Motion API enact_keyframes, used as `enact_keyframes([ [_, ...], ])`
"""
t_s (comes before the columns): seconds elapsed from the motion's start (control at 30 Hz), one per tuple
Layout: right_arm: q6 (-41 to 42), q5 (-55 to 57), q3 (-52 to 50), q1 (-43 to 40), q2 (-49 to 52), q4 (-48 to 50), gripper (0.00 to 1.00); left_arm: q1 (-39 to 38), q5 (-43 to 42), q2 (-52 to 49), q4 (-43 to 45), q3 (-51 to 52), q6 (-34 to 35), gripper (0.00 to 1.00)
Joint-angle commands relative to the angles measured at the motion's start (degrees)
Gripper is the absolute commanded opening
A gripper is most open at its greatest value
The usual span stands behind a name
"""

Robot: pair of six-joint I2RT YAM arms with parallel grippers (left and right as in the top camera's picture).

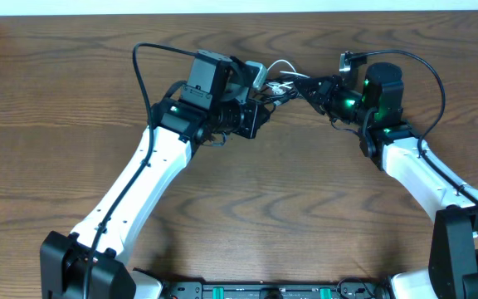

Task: Untangle cables

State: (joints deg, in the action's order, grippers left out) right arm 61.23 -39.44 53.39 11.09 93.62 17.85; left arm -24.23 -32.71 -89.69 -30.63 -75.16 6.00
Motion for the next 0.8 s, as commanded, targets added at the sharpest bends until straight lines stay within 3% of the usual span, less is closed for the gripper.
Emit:
enact_keyframes([
  [0.0, 0.5, -2.4, 1.1, -0.3, -1.3, 0.6, 0.01, -0.3, -0.7, -0.3, 0.2, -0.8, 0.3, 0.08],
  [0.77, 1.6, -6.0, 1.1, 0.3, -1.3, 1.7, 0.01, -0.3, -0.7, -1.1, 1.3, -0.8, 0.3, 0.08],
])
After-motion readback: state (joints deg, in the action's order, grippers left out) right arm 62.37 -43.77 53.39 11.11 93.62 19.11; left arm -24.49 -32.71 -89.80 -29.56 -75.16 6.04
